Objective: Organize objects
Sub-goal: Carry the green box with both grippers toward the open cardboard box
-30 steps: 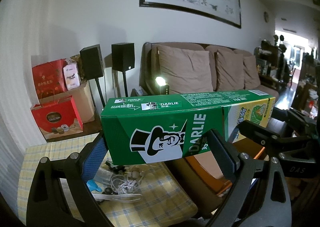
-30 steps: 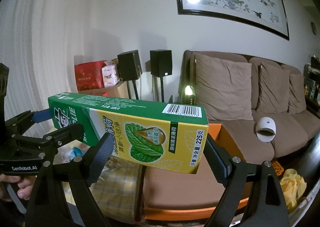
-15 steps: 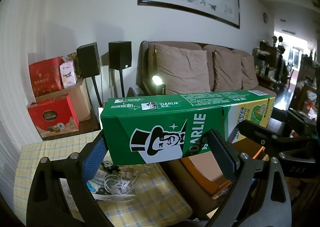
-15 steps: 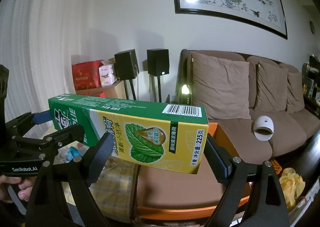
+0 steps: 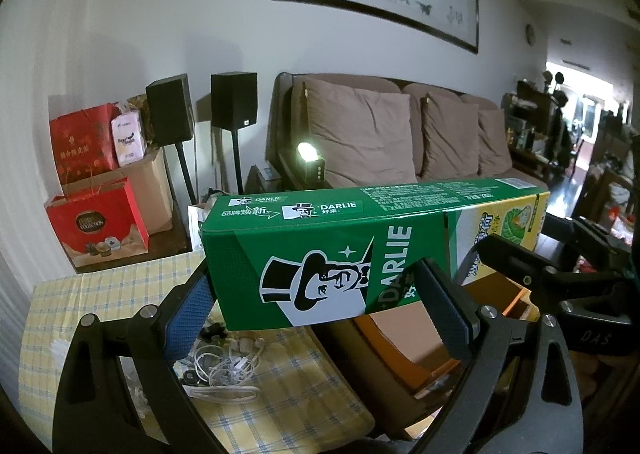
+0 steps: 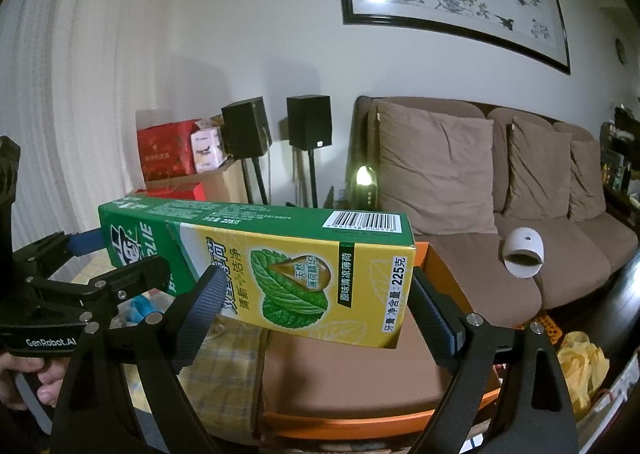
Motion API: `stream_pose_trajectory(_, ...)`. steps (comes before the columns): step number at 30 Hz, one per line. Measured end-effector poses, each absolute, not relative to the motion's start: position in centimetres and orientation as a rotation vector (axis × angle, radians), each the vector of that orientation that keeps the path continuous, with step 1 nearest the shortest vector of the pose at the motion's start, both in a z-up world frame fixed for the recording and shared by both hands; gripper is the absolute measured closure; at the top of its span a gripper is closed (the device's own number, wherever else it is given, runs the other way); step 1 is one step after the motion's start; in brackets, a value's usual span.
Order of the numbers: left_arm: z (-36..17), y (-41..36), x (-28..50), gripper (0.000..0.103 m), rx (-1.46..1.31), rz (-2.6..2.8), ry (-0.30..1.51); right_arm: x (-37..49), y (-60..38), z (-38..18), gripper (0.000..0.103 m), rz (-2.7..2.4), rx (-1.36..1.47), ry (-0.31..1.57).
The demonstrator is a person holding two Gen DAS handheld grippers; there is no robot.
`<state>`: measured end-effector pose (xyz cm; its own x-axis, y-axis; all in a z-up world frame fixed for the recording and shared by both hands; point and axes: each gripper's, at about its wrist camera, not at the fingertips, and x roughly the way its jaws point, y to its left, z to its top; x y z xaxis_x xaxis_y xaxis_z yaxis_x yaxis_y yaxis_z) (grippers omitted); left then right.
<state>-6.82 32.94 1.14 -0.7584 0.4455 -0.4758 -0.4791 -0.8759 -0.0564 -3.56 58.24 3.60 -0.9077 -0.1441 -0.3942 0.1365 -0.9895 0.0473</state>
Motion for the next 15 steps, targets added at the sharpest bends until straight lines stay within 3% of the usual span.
stream_pose_trajectory(15, 1.24, 33.82, -6.81, 0.007, -0.671, 2.551, 0.118, -3.70, 58.46, 3.49, 0.011, -2.949, 0.623, -0.028)
